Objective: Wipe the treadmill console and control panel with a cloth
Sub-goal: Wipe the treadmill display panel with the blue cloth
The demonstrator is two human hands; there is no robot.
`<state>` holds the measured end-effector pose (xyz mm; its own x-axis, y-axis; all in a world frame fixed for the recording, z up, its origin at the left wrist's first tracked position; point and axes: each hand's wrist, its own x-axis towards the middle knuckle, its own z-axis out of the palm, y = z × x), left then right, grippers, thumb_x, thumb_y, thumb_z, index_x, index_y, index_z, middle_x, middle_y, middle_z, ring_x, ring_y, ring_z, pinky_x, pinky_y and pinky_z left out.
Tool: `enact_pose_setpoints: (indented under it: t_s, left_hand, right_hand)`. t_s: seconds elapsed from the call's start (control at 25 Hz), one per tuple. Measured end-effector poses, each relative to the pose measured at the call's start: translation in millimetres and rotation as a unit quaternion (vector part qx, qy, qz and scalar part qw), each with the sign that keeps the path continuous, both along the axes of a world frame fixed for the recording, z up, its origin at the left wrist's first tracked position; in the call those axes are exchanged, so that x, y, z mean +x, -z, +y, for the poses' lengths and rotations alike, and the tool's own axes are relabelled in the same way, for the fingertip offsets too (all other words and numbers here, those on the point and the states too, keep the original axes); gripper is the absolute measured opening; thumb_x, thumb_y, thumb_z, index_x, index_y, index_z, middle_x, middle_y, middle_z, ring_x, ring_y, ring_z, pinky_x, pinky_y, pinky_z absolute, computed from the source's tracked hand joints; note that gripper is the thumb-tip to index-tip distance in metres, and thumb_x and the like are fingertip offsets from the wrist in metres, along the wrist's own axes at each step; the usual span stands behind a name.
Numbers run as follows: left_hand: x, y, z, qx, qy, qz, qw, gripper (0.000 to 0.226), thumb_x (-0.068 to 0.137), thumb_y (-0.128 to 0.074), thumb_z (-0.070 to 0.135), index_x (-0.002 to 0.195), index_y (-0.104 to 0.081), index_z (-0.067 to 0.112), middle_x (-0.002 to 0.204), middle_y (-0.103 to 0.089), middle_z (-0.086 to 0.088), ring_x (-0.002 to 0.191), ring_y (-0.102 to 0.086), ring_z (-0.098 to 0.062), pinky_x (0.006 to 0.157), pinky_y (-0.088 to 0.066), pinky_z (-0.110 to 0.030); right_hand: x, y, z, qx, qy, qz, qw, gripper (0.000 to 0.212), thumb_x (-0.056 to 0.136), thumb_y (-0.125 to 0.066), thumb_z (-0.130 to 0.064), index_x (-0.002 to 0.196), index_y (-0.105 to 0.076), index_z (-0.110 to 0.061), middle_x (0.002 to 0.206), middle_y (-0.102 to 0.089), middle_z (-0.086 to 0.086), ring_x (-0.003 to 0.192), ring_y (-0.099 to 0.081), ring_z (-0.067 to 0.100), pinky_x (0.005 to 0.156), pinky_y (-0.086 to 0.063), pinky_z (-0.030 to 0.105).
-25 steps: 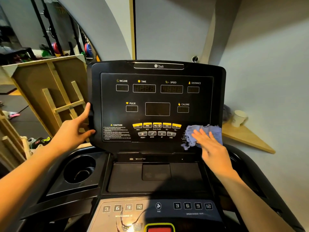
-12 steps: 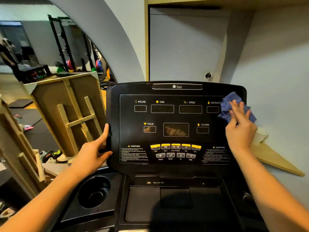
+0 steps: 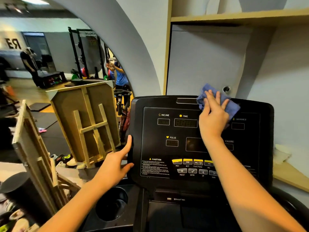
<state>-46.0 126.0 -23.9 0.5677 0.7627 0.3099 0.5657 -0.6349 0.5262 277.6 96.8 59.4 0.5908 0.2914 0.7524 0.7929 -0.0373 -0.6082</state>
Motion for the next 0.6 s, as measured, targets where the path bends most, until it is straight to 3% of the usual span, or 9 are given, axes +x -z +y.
enact_pose_setpoints:
  t_s: [0.08, 0.24, 0.36, 0.48, 0.6]
  left_hand:
    - [-2.2, 0.6, 2.2, -0.014, 0.003, 0.003, 1.000, 0.104, 0.087, -0.071, 0.017, 0.153, 0.006, 0.039, 0.128, -0.068, 0.006, 0.114, -0.064, -0.009, 0.103, -0.045, -0.026]
    - [-5.4, -1.4, 1.8, -0.048, 0.029, -0.014, 0.998, 0.101, 0.091, -0.066, 0.015, 0.152, 0.009, 0.044, 0.128, -0.062, 0.017, 0.114, -0.060, 0.001, 0.096, -0.040, -0.009]
    - [-5.8, -2.3, 0.6, -0.065, 0.045, -0.041, 0.996, 0.096, 0.093, -0.057, 0.008, 0.151, 0.008, 0.049, 0.121, -0.063, 0.019, 0.097, -0.070, -0.009, 0.087, -0.056, -0.020]
    - [-6.4, 1.3, 3.9, -0.080, 0.040, -0.062, 0.994, 0.093, 0.093, -0.049, 0.003, 0.150, 0.003, 0.053, 0.114, -0.072, 0.001, 0.081, -0.072, -0.017, 0.076, -0.060, -0.032]
    - [-7.9, -0.2, 6.4, -0.114, 0.014, -0.083, 0.990, 0.083, 0.095, -0.040, 0.002, 0.148, -0.007, 0.057, 0.106, -0.073, -0.014, 0.074, -0.069, -0.019, 0.072, -0.056, -0.019]
  right_hand:
    - [-29.0, -3.6, 19.1, -0.004, -0.030, -0.029, 0.999, 0.038, 0.097, -0.053, -0.008, 0.134, -0.058, -0.013, 0.147, -0.044, 0.014, 0.140, -0.025, 0.044, 0.111, -0.029, 0.060]
    - [-89.2, -6.9, 46.9, 0.029, -0.069, -0.118, 0.990, 0.035, 0.089, -0.061, 0.003, 0.124, -0.064, -0.003, 0.133, -0.056, 0.022, 0.132, -0.026, 0.030, 0.106, -0.033, 0.064]
    - [-123.6, -5.2, 64.6, 0.027, -0.112, -0.164, 0.980, 0.035, 0.086, -0.063, 0.006, 0.120, -0.065, -0.002, 0.129, -0.061, 0.018, 0.133, -0.042, 0.035, 0.111, -0.027, 0.061]
    - [-147.0, 3.1, 74.8, 0.003, -0.146, -0.190, 0.971, 0.037, 0.087, -0.062, 0.006, 0.123, -0.064, -0.004, 0.131, -0.061, 0.014, 0.133, -0.045, 0.032, 0.115, -0.020, 0.052]
    - [-160.1, 17.0, 70.9, -0.014, -0.180, -0.220, 0.959, 0.038, 0.084, -0.063, 0.009, 0.120, -0.066, -0.004, 0.129, -0.063, 0.012, 0.131, -0.048, 0.030, 0.114, -0.025, 0.053]
